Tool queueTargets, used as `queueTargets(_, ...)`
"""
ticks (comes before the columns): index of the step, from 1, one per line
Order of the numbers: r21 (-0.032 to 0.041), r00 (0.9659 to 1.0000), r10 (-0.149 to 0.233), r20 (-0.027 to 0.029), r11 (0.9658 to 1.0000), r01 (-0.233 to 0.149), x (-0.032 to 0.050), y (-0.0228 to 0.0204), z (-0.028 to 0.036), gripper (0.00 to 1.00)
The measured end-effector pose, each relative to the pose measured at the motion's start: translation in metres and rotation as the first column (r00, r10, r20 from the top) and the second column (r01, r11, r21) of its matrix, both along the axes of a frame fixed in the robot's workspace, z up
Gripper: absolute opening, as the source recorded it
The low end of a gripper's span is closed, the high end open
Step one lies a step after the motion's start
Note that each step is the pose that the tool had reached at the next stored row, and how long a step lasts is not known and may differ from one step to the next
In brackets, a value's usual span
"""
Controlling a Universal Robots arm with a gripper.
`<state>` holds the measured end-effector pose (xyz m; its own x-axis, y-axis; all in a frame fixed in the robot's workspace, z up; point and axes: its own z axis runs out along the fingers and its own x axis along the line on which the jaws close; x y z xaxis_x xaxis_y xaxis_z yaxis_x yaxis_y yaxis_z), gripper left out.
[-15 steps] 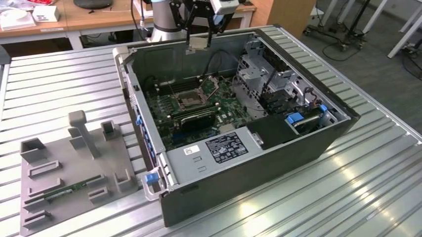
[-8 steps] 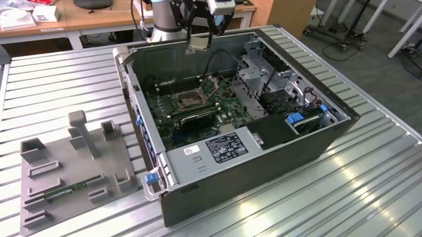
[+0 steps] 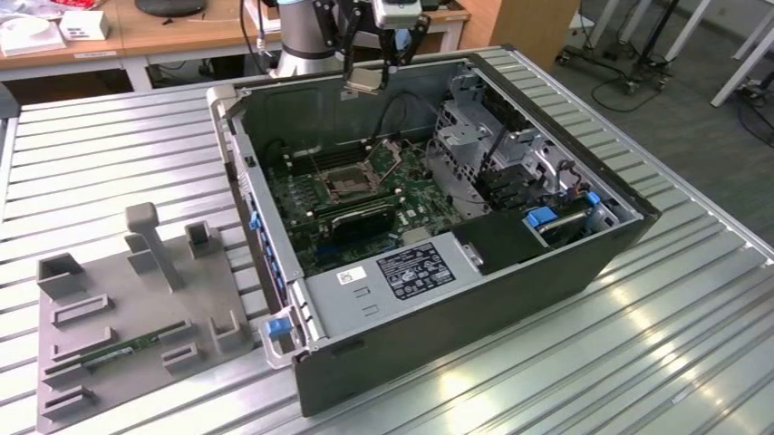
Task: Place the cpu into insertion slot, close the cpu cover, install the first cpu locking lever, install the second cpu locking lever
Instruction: 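Place the cpu into insertion slot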
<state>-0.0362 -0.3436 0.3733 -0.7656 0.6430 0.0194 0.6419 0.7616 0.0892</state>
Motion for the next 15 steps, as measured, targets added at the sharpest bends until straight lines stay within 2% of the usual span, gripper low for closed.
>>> queueTargets(10,0.0,1.0,-0.004,0.0001,1.0,0.004,0.0,0.0,0.0,0.54)
queueTargets(13,0.0001,0.9997,-0.025,0.0001,0.9997,0.025,0.0,0.0,-0.0002,0.54)
queueTargets(15,0.0001,0.9986,-0.053,0.0002,0.9986,0.053,0.0,0.0,-0.0004,0.54)
